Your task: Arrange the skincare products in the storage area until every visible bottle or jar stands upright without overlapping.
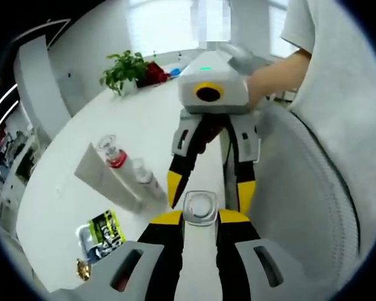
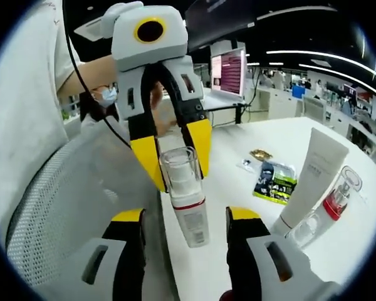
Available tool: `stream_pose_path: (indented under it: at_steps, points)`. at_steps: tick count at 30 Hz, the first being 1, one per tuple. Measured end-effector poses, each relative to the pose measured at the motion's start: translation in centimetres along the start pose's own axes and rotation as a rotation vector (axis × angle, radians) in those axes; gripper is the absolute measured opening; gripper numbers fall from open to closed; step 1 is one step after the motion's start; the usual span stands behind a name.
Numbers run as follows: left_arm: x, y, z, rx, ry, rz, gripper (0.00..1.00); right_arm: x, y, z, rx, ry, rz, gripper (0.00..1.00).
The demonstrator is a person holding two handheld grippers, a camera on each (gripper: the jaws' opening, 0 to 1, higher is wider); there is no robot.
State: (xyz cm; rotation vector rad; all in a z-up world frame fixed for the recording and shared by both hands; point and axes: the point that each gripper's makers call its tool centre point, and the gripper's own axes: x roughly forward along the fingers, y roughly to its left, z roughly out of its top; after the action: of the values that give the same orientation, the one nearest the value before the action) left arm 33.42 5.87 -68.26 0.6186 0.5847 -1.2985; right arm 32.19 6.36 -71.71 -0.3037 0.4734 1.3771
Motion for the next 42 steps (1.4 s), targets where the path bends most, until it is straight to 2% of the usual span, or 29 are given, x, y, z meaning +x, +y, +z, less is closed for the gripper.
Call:
stream_pose_path:
  at_steps: [7, 20, 28, 35, 42]
  points:
    - [1.5, 1.3, -0.8, 0.006, 0.019, 0.000, 0.24, -0.9, -0.1, -0.9, 0.033, 0.013, -0.015, 0.57]
    - [3.1, 3.4, -2.0, 0.012, 0.071, -0.002, 0.24, -1.6, -0.9, -1.7, 0.132, -0.003, -0.111, 0.67]
    - [4.3, 4.9, -1.8, 0.013, 0.080, 0.006, 0.24, -2.2, -1.6, -2.5, 0.191, -0.002, -0.158, 0.74]
    - [5.1, 5.9, -1.5, 0.012, 0.081, -0.003, 0.24, -2.2, -1.6, -2.9, 0.197, 0.014, -0.167, 0.79]
    - [5.4, 6.8, -1.9, 0.010, 0.093, 0.004, 0.24, -2.3, -1.8, -3.2, 0.215, 0.021, -0.180, 0.83]
